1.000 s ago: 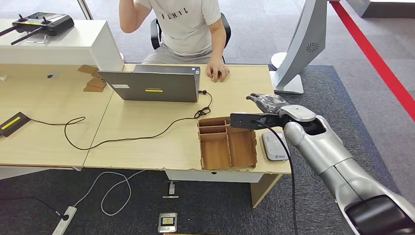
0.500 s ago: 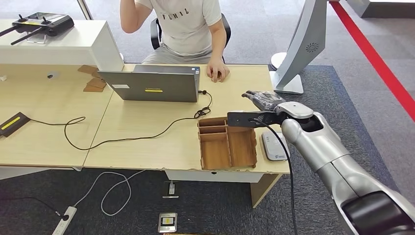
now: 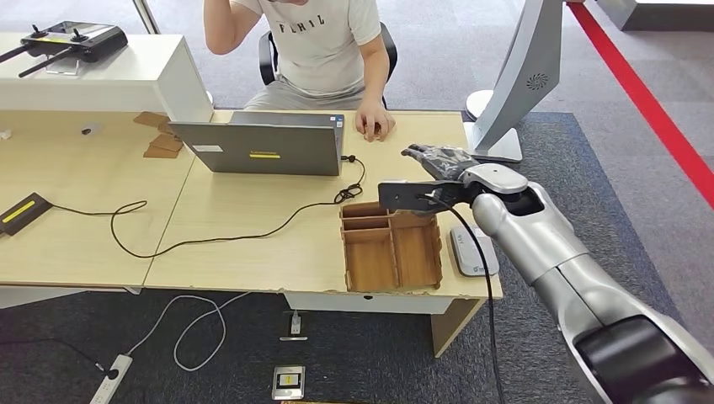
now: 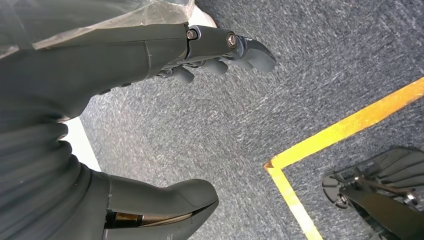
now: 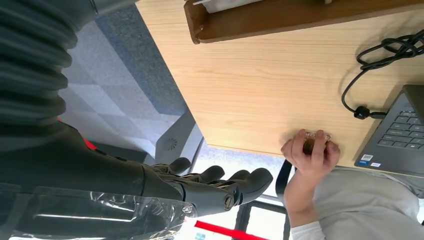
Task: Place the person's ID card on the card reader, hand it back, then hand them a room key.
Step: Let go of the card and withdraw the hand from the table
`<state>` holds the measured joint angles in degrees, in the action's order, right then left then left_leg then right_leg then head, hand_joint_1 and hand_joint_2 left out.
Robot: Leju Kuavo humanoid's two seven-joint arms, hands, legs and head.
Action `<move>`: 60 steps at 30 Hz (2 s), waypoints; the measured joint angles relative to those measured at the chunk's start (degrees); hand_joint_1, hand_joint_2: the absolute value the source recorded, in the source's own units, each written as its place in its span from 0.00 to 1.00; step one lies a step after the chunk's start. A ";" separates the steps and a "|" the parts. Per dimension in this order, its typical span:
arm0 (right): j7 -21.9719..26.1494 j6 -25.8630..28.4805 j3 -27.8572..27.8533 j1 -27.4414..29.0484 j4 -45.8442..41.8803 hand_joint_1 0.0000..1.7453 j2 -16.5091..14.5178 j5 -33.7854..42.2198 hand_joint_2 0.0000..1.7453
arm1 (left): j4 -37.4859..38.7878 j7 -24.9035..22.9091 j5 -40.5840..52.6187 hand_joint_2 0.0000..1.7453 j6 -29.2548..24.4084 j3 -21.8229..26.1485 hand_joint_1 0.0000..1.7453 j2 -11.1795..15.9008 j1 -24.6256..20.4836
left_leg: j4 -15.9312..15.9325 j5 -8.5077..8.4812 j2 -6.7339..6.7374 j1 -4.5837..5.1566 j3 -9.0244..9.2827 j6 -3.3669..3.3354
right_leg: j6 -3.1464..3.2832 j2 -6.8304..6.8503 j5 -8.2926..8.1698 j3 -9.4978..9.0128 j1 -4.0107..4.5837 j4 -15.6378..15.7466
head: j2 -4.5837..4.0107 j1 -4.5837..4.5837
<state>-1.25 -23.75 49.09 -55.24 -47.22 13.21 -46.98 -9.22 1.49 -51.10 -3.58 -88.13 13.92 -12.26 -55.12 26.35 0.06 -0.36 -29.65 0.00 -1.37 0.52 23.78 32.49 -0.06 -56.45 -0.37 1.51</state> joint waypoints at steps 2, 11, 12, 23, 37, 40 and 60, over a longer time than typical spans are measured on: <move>0.13 -0.04 0.06 -0.15 0.52 0.00 -0.42 0.09 1.00 | 0.00 -0.01 -0.22 1.00 0.00 0.00 0.00 0.09 0.03 | 0.00 0.00 0.00 0.00 0.00 0.00 | 0.00 0.00 0.00 0.00 0.00 0.00 | 0.00 0.00; 0.51 -0.38 0.84 -0.85 3.01 0.00 -1.75 0.27 1.00 | 0.00 0.10 -0.64 1.00 0.00 0.02 0.00 0.54 0.41 | 0.00 0.00 0.00 0.00 -0.01 0.00 | 0.00 0.00 0.00 0.00 0.00 0.00 | 0.00 0.01; 0.56 -0.49 0.89 -0.89 3.16 0.00 -1.83 0.32 1.00 | 0.00 0.14 -0.67 1.00 0.00 0.02 0.00 0.57 0.45 | 0.00 0.00 0.00 0.00 -0.01 0.00 | 0.00 0.00 0.00 0.00 0.00 0.00 | 0.00 0.00; 0.70 -1.13 0.99 -1.00 3.66 0.00 -2.73 0.35 1.00 | 0.00 0.12 -1.33 1.00 -0.01 0.03 0.00 0.82 0.60 | 0.00 0.00 0.00 0.00 0.00 0.00 | 0.00 0.00 0.00 0.00 0.00 0.00 | 0.00 0.00; 1.10 -1.28 1.31 -0.99 3.69 0.00 -3.40 0.45 1.00 | 0.00 -0.40 -1.73 1.00 0.00 0.11 0.00 1.63 0.78 | 0.00 0.00 0.00 0.00 0.00 0.00 | 0.00 0.00 0.00 0.00 0.00 0.00 | 0.00 0.00; 1.12 -1.29 1.36 -0.98 3.84 0.00 -3.40 0.50 1.00 | 0.00 -0.42 -1.73 1.00 0.00 0.11 0.00 1.84 0.81 | 0.00 0.00 0.00 0.00 0.01 0.00 | 0.00 0.00 0.00 0.00 0.00 0.01 | 0.00 0.00; 0.46 -2.70 2.03 -0.69 3.95 0.00 -3.14 2.56 1.00 | 0.00 -0.42 -2.07 1.00 0.20 0.11 0.00 2.76 0.88 | 0.00 0.00 0.01 0.00 0.02 0.00 | 0.00 0.00 0.00 0.01 0.00 0.00 | 0.00 0.01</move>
<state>-0.79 -26.45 51.12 -55.93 -43.28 10.07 -44.42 -9.22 1.07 -53.17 -3.39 -88.02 16.68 -11.38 -55.12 26.34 0.07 -0.36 -29.63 0.00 -1.37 0.52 23.79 32.49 -0.06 -56.45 -0.37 1.52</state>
